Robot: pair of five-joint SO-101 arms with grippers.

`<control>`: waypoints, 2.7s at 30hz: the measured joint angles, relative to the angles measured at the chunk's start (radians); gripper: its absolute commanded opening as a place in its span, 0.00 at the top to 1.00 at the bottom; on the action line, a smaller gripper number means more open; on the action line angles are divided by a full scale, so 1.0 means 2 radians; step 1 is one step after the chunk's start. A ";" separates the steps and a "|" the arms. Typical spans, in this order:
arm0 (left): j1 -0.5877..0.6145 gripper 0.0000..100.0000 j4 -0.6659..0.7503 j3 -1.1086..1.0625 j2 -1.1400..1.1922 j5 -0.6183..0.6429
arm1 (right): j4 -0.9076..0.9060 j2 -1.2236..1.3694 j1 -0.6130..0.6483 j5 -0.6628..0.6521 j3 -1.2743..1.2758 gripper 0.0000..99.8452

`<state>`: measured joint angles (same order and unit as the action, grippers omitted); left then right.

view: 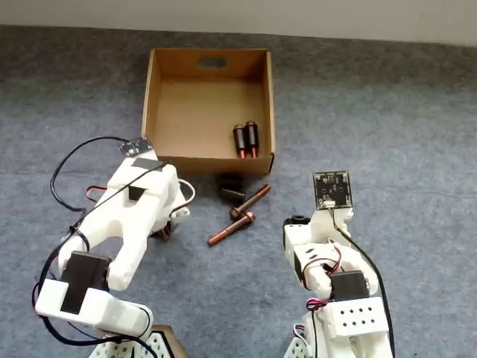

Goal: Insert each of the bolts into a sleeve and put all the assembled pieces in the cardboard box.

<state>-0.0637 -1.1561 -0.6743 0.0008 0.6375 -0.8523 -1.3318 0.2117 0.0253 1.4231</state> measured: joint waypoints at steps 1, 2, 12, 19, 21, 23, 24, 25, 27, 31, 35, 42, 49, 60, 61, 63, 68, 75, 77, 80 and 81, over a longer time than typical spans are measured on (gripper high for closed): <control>0.000 0.99 -0.012 0.000 0.000 -0.015 | 0.000 0.000 0.000 0.000 0.000 0.99; 0.001 0.99 -0.025 0.000 0.000 -0.031 | 0.000 0.000 0.000 0.000 0.000 0.99; -0.008 0.99 -0.061 -0.002 0.001 -0.319 | 0.000 0.000 0.000 0.000 0.000 0.99; -0.057 0.95 -0.052 -0.002 0.001 -0.383 | 0.000 0.000 0.000 0.000 0.000 0.99; -0.060 0.89 -0.046 -0.002 0.001 -0.377 | 0.000 0.000 0.000 0.000 0.000 0.99; -0.061 0.84 -0.046 -0.002 0.001 -0.370 | 0.000 0.000 0.000 0.000 0.000 0.99; -0.061 0.83 -0.046 0.001 0.002 -0.366 | 0.000 0.000 0.000 0.000 0.000 0.99; -0.061 0.83 -0.045 0.005 0.002 -0.362 | 0.000 0.000 0.000 0.000 0.000 0.99; -0.061 0.83 -0.045 0.015 0.002 -0.359 | 0.000 0.000 0.000 0.000 0.000 0.99; -0.061 0.83 -0.044 0.048 0.002 -0.359 | 0.000 0.000 0.000 0.000 0.000 0.99; -0.063 0.83 -0.041 0.071 0.003 -0.359 | 0.000 0.000 0.000 0.000 0.000 0.99; -0.064 0.83 0.019 0.047 0.003 -0.359 | 0.000 0.000 0.000 0.000 0.000 0.99; -0.060 0.83 0.073 0.017 0.003 -0.359 | 0.000 0.000 0.000 0.000 0.000 0.99; -0.060 0.99 0.078 0.000 0.001 -0.359 | 0.000 0.000 -0.012 0.000 0.000 0.99; -0.060 0.99 0.078 0.000 0.001 -0.359 | 0.000 0.000 -0.012 0.000 0.000 0.99; -0.060 0.99 0.078 0.000 0.001 -0.359 | 0.000 0.000 -0.012 0.000 0.000 0.99; -0.058 0.99 0.065 -0.002 -0.046 -0.359 | 0.000 0.000 -0.012 0.000 0.000 0.99; -0.056 0.99 0.031 -0.027 -0.229 -0.359 | 0.000 0.000 -0.012 0.000 0.000 0.99; -0.056 0.99 0.034 -0.048 -0.283 -0.359 | 0.000 0.000 -0.012 0.000 0.000 0.99; -0.057 0.99 0.051 -0.081 -0.348 -0.359 | 0.000 0.000 -0.012 0.000 0.000 0.99; -0.057 0.99 0.056 -0.091 -0.365 -0.359 | 0.000 0.000 -0.012 0.000 0.000 0.99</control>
<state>-0.1772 -1.0441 -0.8554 -0.7296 -0.0806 -0.8523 -1.3318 0.1872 0.0253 1.4231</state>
